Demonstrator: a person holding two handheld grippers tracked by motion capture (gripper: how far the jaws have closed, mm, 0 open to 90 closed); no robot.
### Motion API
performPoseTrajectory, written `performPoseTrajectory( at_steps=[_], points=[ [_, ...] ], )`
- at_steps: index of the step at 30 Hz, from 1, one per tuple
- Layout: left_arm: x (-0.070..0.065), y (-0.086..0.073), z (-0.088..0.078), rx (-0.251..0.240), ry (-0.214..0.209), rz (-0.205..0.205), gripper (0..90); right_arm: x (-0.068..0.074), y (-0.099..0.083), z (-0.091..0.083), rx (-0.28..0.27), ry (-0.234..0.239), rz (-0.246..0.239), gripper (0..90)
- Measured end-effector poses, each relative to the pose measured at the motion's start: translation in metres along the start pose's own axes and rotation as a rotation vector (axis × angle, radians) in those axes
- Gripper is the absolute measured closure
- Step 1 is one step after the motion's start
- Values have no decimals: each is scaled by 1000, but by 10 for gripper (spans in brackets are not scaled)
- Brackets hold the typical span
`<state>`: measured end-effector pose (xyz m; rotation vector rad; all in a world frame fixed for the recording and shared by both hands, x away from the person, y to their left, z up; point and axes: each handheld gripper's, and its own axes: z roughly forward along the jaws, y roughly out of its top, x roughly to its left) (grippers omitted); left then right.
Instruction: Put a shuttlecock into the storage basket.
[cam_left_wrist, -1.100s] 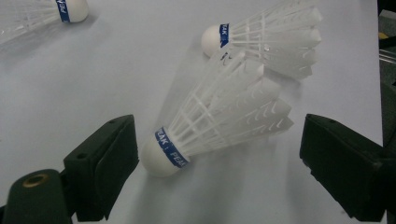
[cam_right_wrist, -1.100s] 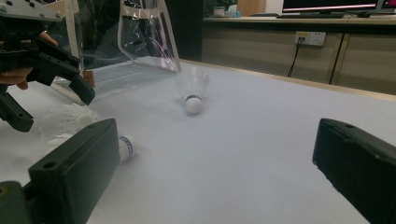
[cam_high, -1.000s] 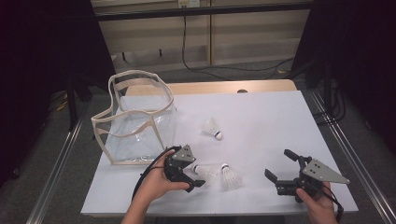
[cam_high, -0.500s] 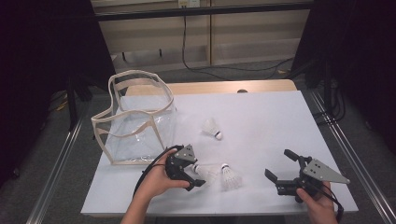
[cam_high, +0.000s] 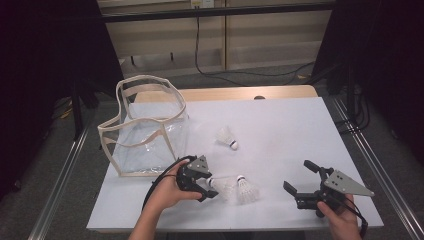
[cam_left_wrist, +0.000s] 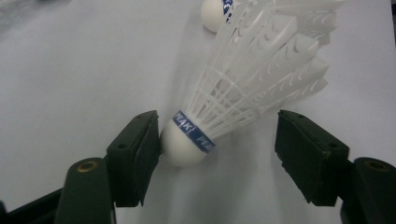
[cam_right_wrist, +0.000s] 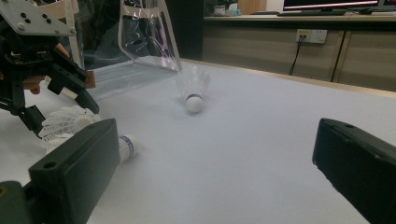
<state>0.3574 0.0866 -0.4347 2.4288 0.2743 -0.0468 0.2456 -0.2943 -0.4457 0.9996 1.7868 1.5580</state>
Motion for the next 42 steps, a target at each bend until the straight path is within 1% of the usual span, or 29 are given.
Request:
performPoseTrajectory(
  at_steps=[2,4,7,11,12,13,15,16,17,20,21,22,24,26,27,28,30,31,36,38,40,42],
  points=[
    [0,0,0,6,-6,-1,356,0,0,0,1,1,2,3],
    [0,-1,0,29,-22,1,398,0,0,0,1,-1,3,3],
    [0,-2,1,47,-22,0,442,0,0,0,2,1,5,3],
    [1,-2,0,52,-26,2,498,0,0,0,4,2,6,3],
    [1,-3,0,46,-29,6,520,0,0,0,5,0,5,3],
    [1,-3,0,48,-29,13,546,0,0,0,4,2,6,3],
    [1,-3,-1,51,-38,9,616,0,0,0,4,1,6,3],
    [0,-4,-2,56,-35,17,620,0,0,0,4,0,6,3],
    [0,-4,-2,59,-41,28,622,-1,0,0,5,-1,5,4],
    [-1,-4,-4,68,-56,35,625,-1,0,0,3,0,5,4],
    [-2,-4,-6,78,-47,38,626,-1,0,0,3,-1,4,4],
    [-2,-5,-6,64,-60,26,626,-1,0,0,4,-1,2,4],
    [-3,-5,-8,51,-70,13,626,-1,0,0,3,-1,3,4],
    [-4,-4,-10,48,-78,-1,626,-1,0,0,2,-1,3,4],
    [-5,-3,-12,55,-69,-9,626,-1,0,0,1,-1,3,3],
    [-5,-3,-12,49,-75,-22,626,-1,0,0,0,0,3,4],
    [-4,-3,-13,54,-69,-27,626,-1,0,0,0,1,4,4],
    [-4,-3,-14,54,-66,-37,626,-1,0,0,0,0,2,4],
    [-4,-3,-20,45,-68,-71,627,-1,0,0,1,-1,2,3],
    [-4,-2,-22,44,-70,-74,627,-1,0,0,0,-1,3,4],
    [-5,-1,-24,43,-70,-95,627,-1,0,0,0,-1,3,4],
    [-4,0,-26,53,-63,-108,627,-1,0,0,0,0,3,3]
  ],
)
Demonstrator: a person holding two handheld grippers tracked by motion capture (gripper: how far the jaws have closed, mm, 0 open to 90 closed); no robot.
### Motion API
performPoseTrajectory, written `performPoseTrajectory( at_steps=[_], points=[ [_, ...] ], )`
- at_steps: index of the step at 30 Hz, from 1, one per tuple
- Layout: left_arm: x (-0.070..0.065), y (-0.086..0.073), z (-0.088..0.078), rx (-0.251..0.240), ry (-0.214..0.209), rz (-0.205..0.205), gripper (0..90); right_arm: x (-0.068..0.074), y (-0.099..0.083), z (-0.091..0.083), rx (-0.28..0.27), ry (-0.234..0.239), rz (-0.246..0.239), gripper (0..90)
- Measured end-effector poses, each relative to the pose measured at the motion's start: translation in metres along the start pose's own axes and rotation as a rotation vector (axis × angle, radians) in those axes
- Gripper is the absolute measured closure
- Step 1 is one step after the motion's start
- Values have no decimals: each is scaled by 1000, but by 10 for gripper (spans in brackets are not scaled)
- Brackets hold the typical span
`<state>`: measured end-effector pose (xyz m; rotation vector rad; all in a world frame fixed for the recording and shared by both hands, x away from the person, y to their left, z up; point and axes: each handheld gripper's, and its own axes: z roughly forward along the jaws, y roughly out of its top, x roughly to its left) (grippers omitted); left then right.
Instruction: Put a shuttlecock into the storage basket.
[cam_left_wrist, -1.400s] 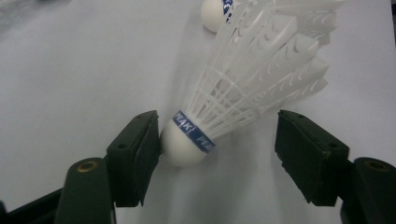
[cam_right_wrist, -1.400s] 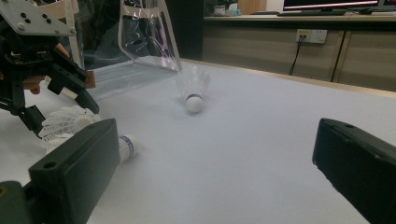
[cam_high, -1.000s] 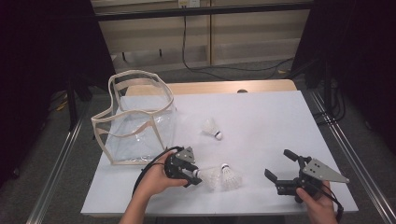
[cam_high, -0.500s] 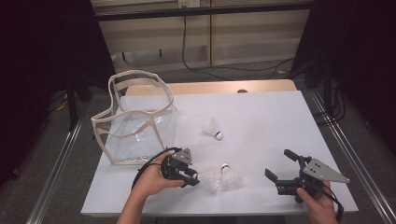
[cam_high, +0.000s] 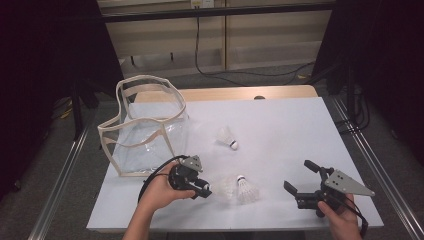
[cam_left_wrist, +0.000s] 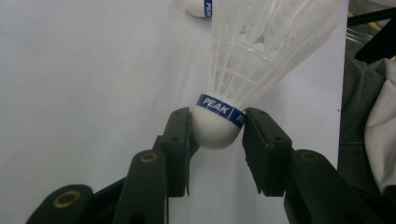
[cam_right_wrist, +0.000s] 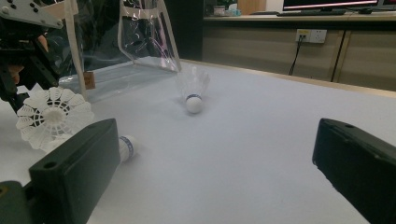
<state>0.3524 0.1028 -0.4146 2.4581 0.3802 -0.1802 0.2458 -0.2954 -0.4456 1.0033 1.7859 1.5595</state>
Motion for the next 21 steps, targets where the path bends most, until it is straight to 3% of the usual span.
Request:
performPoseTrajectory(
  at_steps=[21],
  points=[
    [-1,12,-14,2,-12,-118,627,0,0,-1,-4,3,1,4]
  ],
)
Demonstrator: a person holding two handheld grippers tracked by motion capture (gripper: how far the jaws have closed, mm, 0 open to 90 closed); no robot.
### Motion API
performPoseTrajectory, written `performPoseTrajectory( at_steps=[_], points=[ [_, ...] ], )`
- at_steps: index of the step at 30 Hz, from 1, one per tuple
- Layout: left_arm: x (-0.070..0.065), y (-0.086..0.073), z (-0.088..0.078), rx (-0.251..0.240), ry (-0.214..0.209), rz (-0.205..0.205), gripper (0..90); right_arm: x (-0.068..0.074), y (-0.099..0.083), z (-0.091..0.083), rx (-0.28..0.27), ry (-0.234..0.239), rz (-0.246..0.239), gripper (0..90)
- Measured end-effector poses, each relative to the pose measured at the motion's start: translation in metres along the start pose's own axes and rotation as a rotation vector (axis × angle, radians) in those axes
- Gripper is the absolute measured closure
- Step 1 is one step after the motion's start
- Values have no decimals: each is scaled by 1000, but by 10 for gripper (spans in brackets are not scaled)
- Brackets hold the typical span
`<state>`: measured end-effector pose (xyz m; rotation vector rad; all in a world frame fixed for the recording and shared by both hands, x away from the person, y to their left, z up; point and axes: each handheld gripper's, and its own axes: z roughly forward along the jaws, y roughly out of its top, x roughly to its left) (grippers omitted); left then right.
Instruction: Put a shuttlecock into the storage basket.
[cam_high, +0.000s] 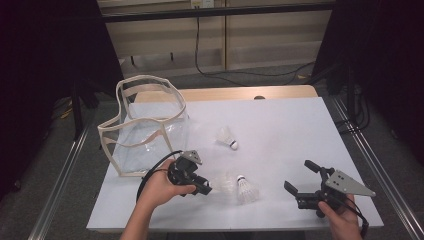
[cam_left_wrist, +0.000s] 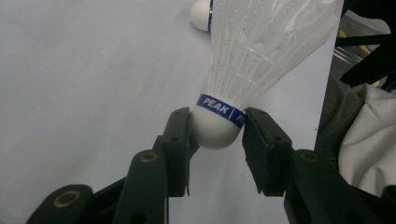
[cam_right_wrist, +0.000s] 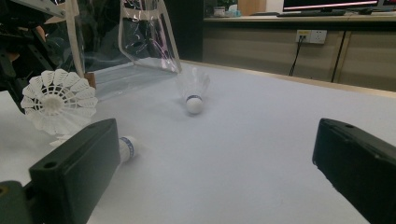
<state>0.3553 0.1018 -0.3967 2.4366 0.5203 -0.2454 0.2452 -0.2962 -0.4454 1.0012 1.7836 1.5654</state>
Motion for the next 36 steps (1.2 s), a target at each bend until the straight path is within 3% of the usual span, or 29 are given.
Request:
performPoseTrajectory(
  at_steps=[3,7,9,20,36],
  points=[
    [0,1,-3,-9,9,-19,627,0,0,0,0,-2,-2,4],
    [0,4,-6,-1,17,-12,627,0,0,0,-3,-2,-2,4],
    [-1,6,-7,-6,15,-37,627,0,0,0,0,-3,-1,4],
    [-1,17,-12,39,32,-39,628,0,0,0,0,-1,0,4],
    [-1,29,-20,51,52,-54,628,0,0,0,-2,0,0,4]
  ],
)
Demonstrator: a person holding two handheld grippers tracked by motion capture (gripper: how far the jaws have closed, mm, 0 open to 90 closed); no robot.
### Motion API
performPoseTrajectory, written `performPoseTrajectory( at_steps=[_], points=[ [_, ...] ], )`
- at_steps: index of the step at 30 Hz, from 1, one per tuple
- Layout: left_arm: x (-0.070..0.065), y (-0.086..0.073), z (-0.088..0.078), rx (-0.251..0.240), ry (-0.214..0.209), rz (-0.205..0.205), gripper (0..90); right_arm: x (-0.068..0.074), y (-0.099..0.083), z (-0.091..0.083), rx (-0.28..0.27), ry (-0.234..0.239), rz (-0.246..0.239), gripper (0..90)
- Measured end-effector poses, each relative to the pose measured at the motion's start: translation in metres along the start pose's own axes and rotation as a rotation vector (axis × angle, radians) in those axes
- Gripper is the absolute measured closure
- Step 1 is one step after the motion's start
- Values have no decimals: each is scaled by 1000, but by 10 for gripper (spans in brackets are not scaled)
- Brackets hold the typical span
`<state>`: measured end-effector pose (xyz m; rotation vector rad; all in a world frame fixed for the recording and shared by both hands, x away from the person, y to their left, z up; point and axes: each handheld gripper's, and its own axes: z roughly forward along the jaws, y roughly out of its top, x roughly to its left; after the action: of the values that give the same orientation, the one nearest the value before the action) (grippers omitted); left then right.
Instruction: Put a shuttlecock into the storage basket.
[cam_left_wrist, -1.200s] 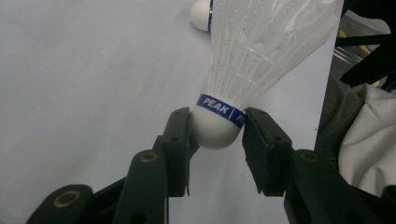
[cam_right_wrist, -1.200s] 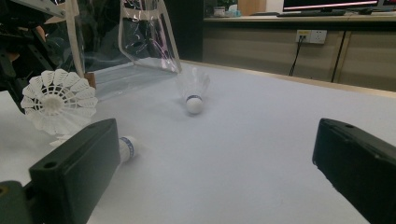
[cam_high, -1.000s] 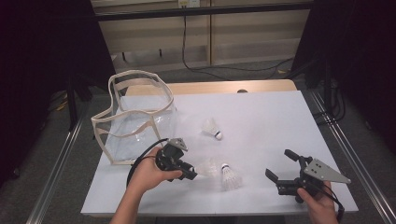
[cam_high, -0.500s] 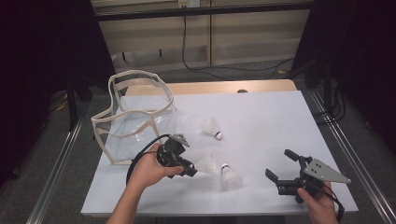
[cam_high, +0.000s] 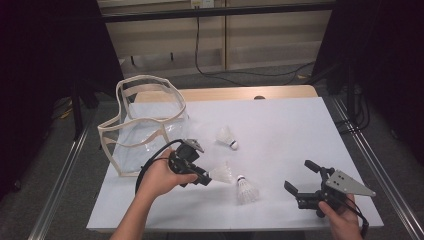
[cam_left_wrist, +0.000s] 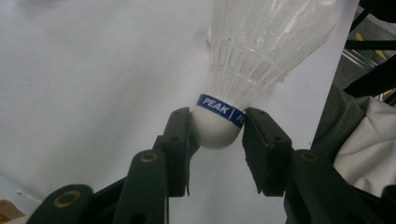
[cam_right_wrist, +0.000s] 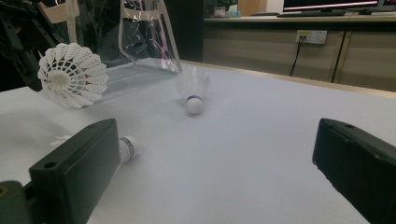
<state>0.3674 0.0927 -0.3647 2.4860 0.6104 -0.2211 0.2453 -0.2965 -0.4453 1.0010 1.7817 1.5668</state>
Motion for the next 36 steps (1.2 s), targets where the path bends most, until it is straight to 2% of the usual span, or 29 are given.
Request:
performPoseTrajectory(
  at_steps=[9,36],
  points=[
    [-1,7,-5,14,3,2,628,0,0,0,-2,0,-1,4],
    [2,23,-21,-1,9,-30,629,0,0,0,-3,3,0,4]
  ],
)
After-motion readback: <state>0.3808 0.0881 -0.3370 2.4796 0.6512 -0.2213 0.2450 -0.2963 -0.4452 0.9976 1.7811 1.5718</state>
